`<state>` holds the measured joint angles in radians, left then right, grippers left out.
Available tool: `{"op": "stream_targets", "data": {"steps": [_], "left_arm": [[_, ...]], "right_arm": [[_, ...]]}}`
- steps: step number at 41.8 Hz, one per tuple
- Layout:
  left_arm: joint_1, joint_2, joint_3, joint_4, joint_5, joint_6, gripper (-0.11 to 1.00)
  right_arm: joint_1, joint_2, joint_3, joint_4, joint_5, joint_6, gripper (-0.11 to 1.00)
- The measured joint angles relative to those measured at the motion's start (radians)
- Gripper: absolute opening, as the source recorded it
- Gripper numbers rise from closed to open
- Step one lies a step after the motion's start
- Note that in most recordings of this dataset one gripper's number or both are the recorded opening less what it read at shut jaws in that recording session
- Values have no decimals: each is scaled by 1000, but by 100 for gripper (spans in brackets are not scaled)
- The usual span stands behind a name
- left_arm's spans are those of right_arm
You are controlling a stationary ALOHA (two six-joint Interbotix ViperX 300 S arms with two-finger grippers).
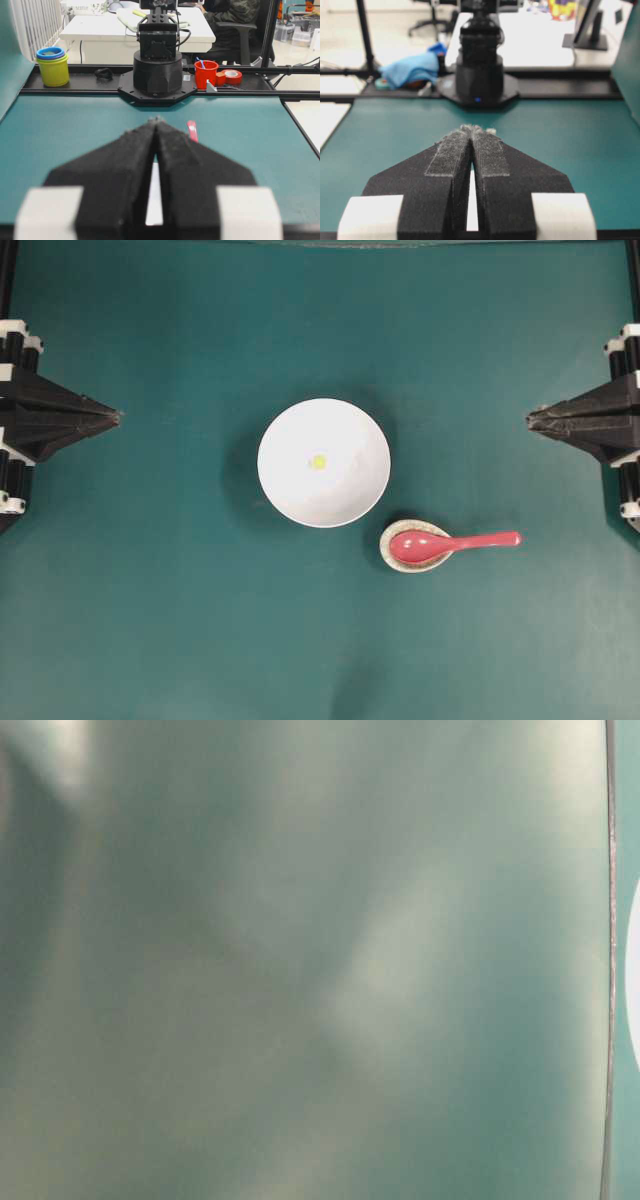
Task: Scoop the yellow hexagonal prism block from the bowl with a spoon using the right arm.
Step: 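Move the right gripper toward the red spoon on the spoon rest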
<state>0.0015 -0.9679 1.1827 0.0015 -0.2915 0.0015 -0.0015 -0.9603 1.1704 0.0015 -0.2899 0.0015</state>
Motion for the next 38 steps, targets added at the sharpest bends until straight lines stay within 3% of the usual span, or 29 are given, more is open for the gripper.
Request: {"op": "stream_targets", "data": {"steps": [15,18,26,38], "left_arm": [[46,0,0,9,17,-6,0],[46,0,0,9,18,-6,0],[48,2,0,11,26,-6,0],[48,0,0,11,15,-11,0]], "right_arm": [[-8,8,0,17,3,17,1],[-9,15,0,17,5,17,13],[-8,38,3,17,6,17,58],[-8,92,17,17,23,17,58]]}}
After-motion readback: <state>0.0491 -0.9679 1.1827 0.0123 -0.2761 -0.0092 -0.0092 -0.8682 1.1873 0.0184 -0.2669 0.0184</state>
